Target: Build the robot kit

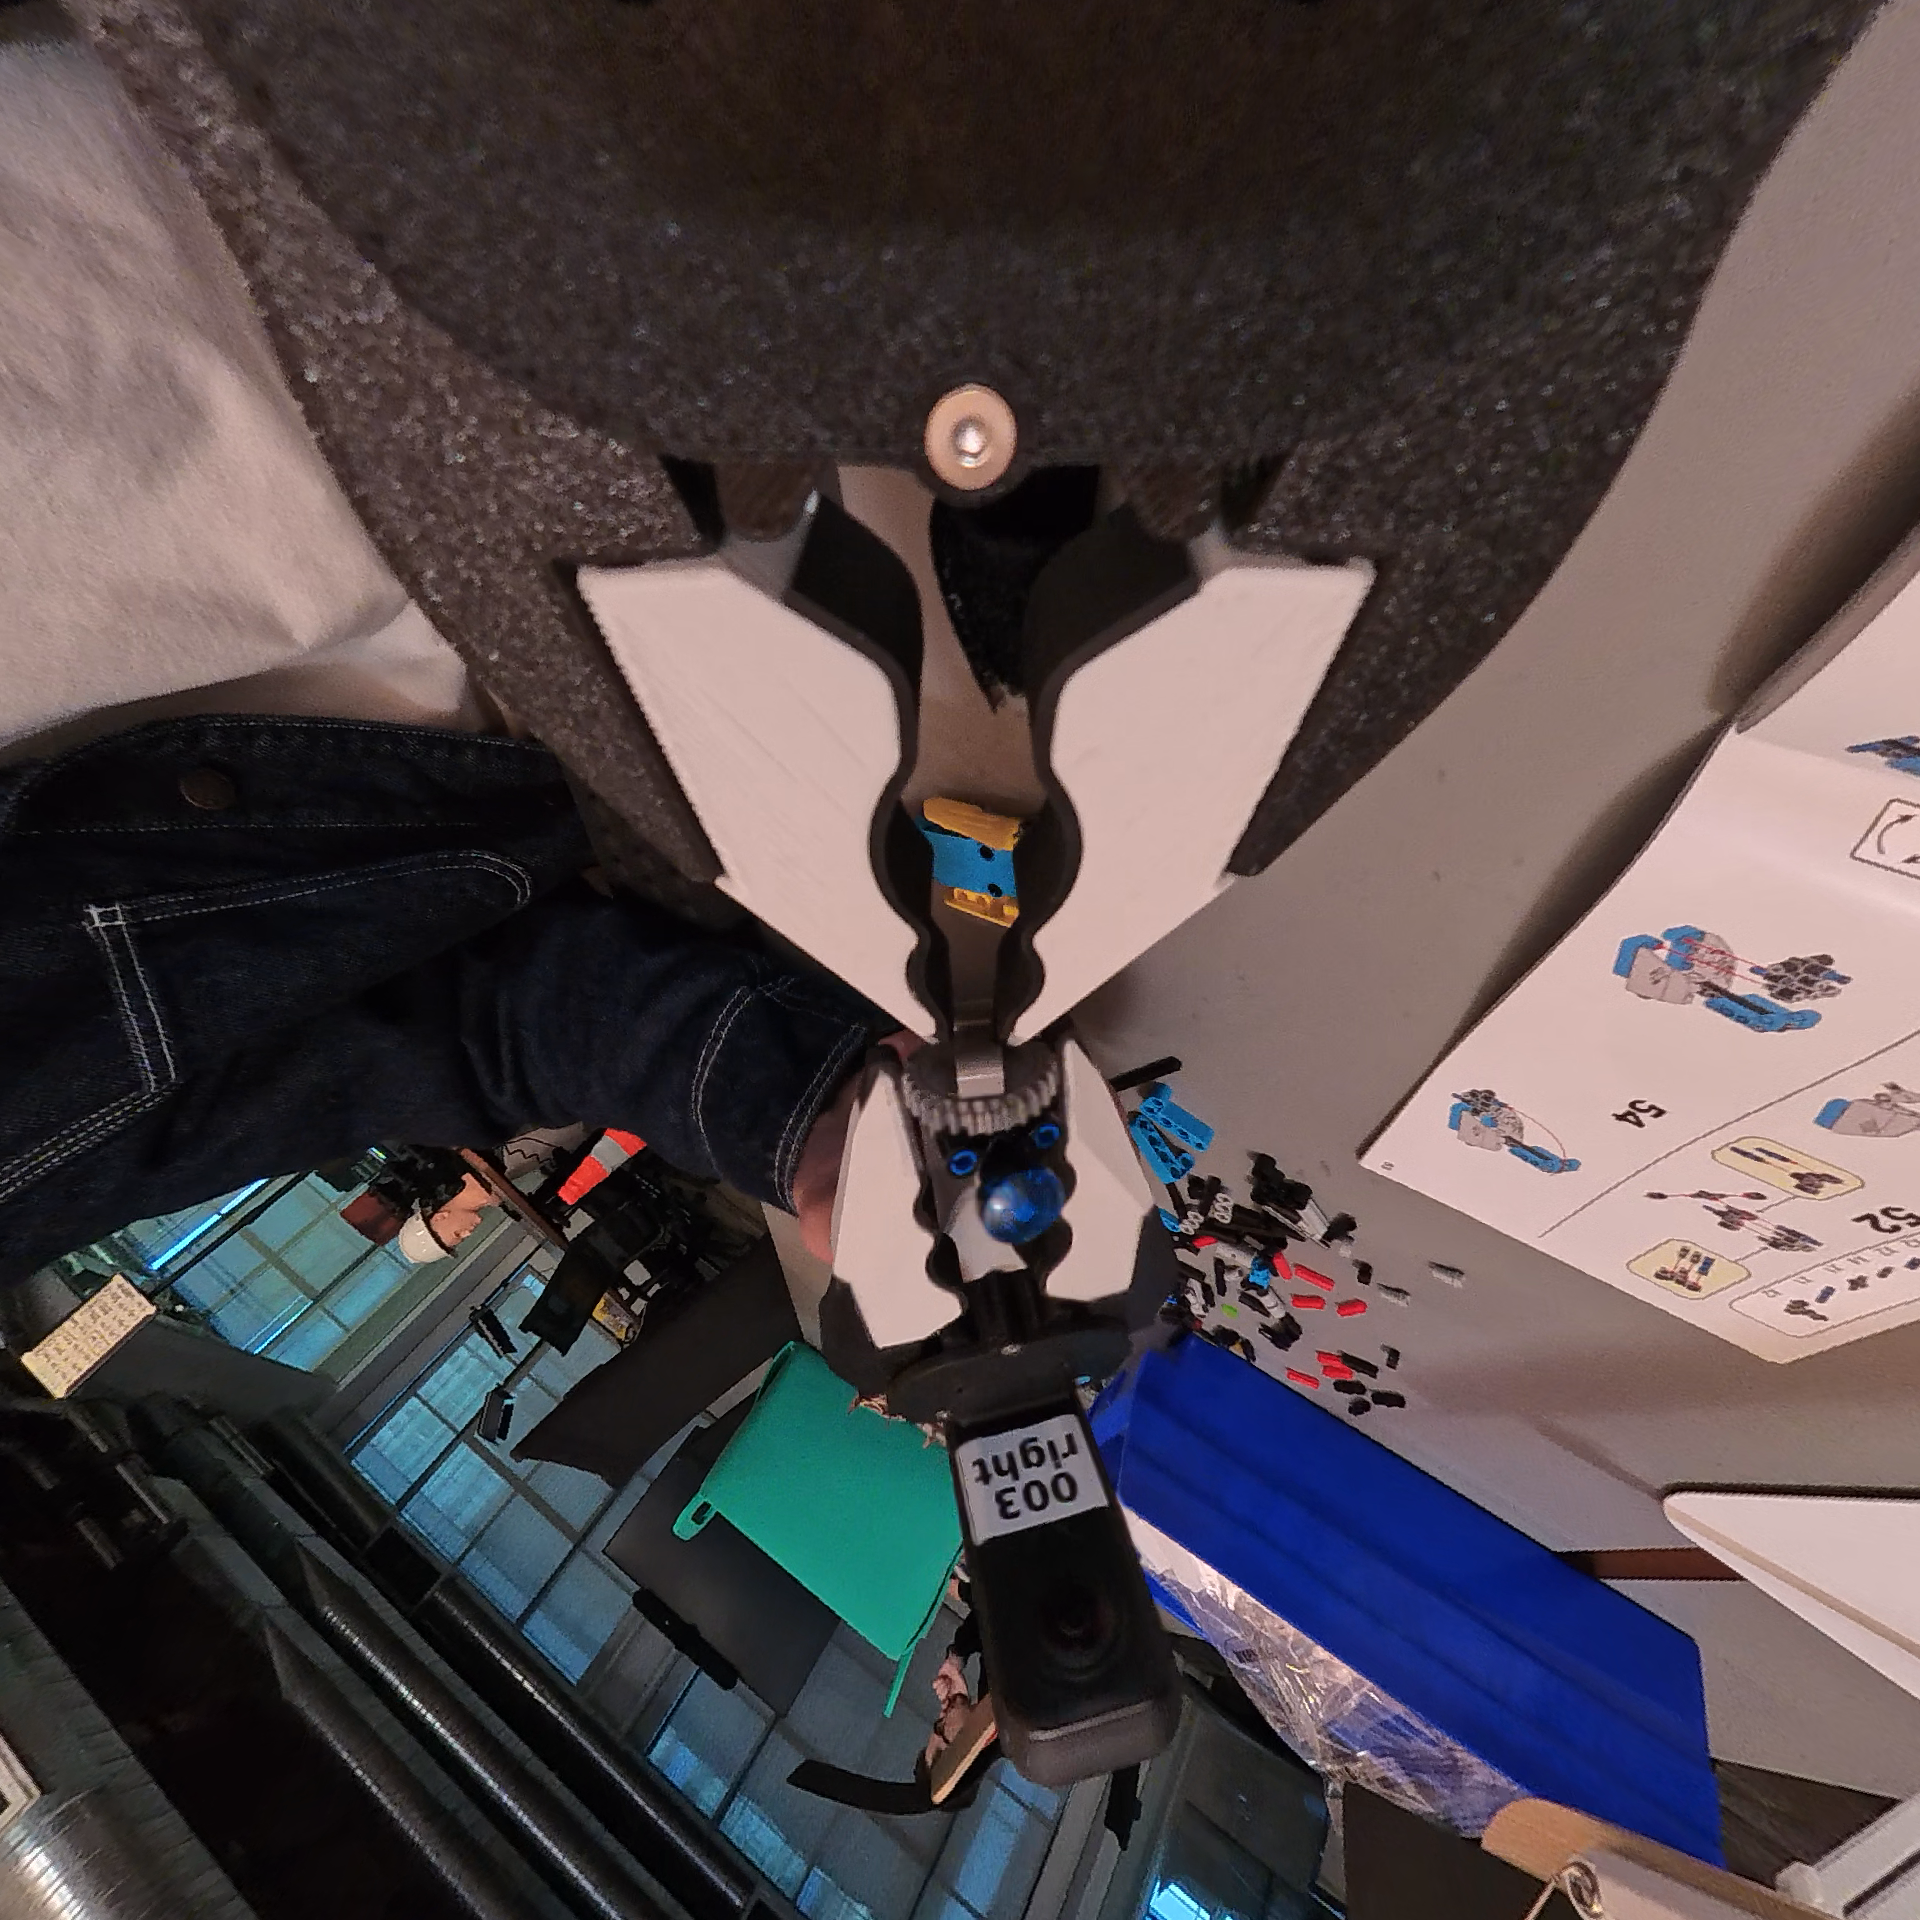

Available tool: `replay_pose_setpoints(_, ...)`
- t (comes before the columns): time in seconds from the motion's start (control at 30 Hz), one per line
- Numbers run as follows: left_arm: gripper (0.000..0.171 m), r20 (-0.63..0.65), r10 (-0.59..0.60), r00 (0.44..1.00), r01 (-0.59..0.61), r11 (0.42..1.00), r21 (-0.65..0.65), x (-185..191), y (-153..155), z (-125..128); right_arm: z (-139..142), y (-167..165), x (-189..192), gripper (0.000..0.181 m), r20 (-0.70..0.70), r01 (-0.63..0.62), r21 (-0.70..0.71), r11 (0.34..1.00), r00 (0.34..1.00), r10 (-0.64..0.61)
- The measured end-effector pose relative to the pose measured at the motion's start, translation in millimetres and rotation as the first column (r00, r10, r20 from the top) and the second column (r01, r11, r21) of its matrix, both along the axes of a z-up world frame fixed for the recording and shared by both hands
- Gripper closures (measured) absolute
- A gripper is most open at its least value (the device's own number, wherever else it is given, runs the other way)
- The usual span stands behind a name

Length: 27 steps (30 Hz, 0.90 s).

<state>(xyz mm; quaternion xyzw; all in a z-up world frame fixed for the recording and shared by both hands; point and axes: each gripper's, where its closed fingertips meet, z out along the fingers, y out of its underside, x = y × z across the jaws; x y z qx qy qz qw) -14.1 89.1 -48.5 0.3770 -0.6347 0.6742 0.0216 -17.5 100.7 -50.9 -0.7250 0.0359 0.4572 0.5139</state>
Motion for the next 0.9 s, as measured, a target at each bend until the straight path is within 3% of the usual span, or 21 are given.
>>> replay_pose_setpoints(0.2,0.165,-0.016,0.018,1.0,-0.017,0.999,0.039,2,2,-7,-6,1,2,0.154,0.019,0.01,-0.041,0.999,1.0,-0.009)
replay_pose_setpoints(0.27,0.163,-0.052,0.028,0.998,-0.022,0.993,0.116,2,5,-22,-18,1,5,0.153,0.03,0.02,-0.109,0.994,0.999,-0.017)
replay_pose_setpoints(0.3,0.154,-0.069,0.05,0.996,-0.037,0.983,0.181,3,10,-32,-28,0,9,0.154,0.051,0.04,-0.164,0.986,0.998,-0.032)
replay_pose_setpoints(0.4,0.126,-0.067,0.075,0.995,-0.04,0.91,0.413,-7,21,-64,-64,-5,18,0.153,0.104,0.099,-0.358,0.928,0.992,-0.065)
replay_pose_setpoints(0.53,0.122,0.017,0.095,0.995,-0.085,0.784,0.614,-23,31,-86,-92,-9,10,0.153,0.206,0.132,-0.509,0.851,0.978,-0.029)
replay_pose_setpoints(0.63,0.12,0.051,0.098,0.994,-0.107,0.739,0.665,-29,32,-91,-98,-6,0,0.153,0.263,0.161,-0.562,0.811,0.965,-0.01)
replay_pose_setpoints(0.73,0.12,0.006,0.091,0.996,-0.068,0.696,0.715,-32,32,-108,-101,-4,-7,0.153,0.321,0.19,-0.582,0.791,0.947,0.01)
replay_pose_setpoints(0.8,0.119,-0.015,0.085,0.996,-0.048,0.69,0.722,-33,29,-114,-104,-3,-5,0.153,0.392,0.239,-0.586,0.774,0.92,0.012)
replay_pose_setpoints(0.9,0.131,-0.006,0.115,0.993,-0.076,0.695,0.715,-30,28,-114,-107,0,-5,0.153,0.455,0.284,-0.584,0.761,0.89,0.016)
